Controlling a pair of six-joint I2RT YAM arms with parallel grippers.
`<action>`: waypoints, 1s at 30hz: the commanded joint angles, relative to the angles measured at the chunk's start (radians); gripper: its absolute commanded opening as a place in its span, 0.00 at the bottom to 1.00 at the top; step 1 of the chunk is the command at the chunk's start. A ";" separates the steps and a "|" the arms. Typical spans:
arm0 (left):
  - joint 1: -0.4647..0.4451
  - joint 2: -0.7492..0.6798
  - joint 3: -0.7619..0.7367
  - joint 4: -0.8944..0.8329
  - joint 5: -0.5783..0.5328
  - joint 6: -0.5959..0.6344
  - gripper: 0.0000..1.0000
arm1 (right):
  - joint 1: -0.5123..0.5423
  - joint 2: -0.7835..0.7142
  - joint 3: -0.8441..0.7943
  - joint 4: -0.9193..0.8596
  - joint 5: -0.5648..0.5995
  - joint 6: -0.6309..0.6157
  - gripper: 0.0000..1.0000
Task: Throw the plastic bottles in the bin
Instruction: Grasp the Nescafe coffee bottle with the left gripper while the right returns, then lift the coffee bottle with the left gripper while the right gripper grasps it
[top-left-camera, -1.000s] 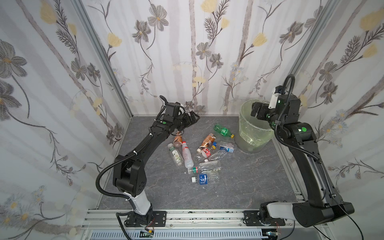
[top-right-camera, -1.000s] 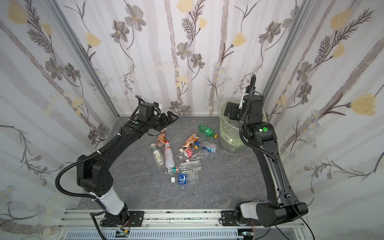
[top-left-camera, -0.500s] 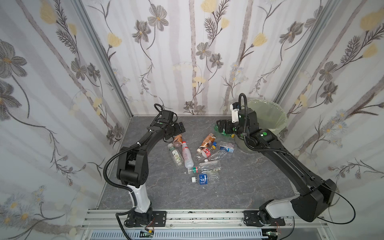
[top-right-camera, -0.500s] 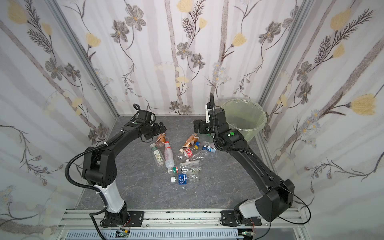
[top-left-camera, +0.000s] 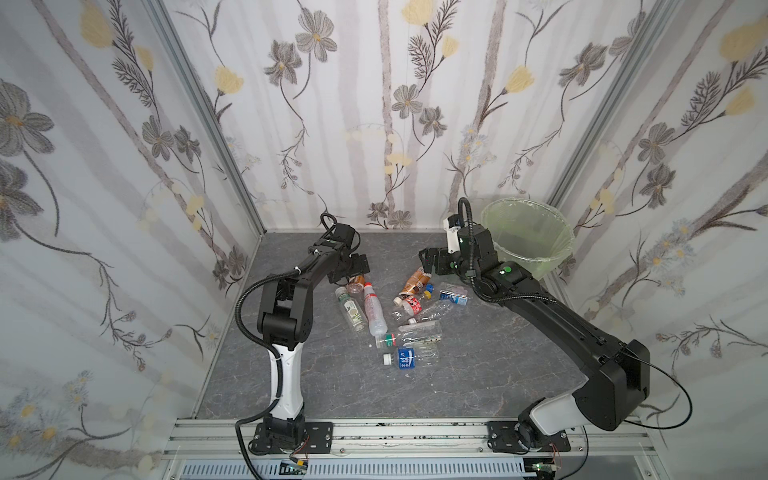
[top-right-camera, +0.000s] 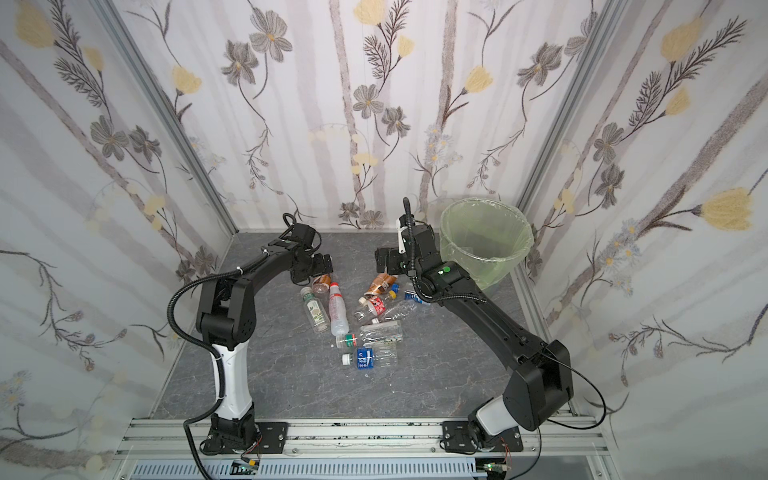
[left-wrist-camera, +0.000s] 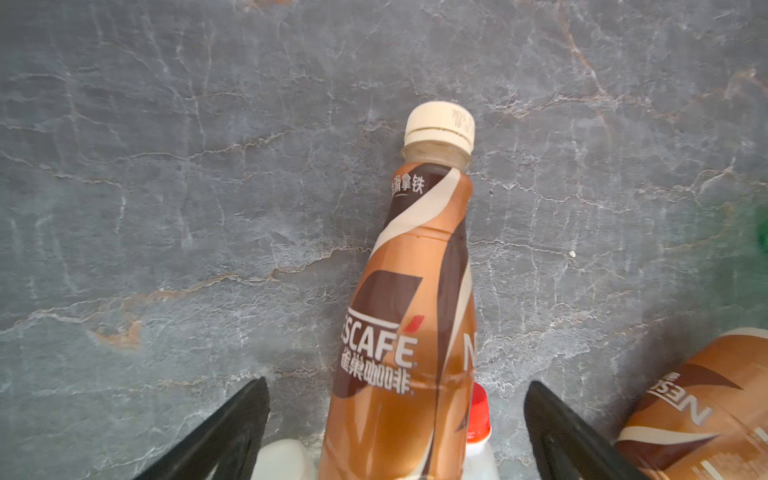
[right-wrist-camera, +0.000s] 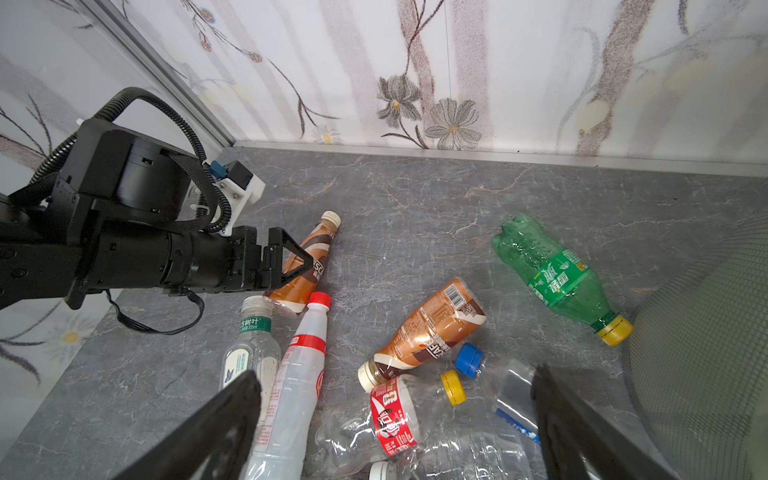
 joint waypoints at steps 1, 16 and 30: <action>0.001 0.024 0.023 -0.025 -0.031 0.025 0.92 | 0.001 0.011 0.002 0.050 -0.008 0.013 1.00; -0.019 0.092 0.071 -0.026 -0.023 0.033 0.59 | 0.002 0.031 -0.025 0.075 -0.014 0.030 1.00; -0.024 0.111 0.120 -0.026 -0.037 0.051 0.40 | -0.007 0.025 -0.040 0.075 0.008 0.021 1.00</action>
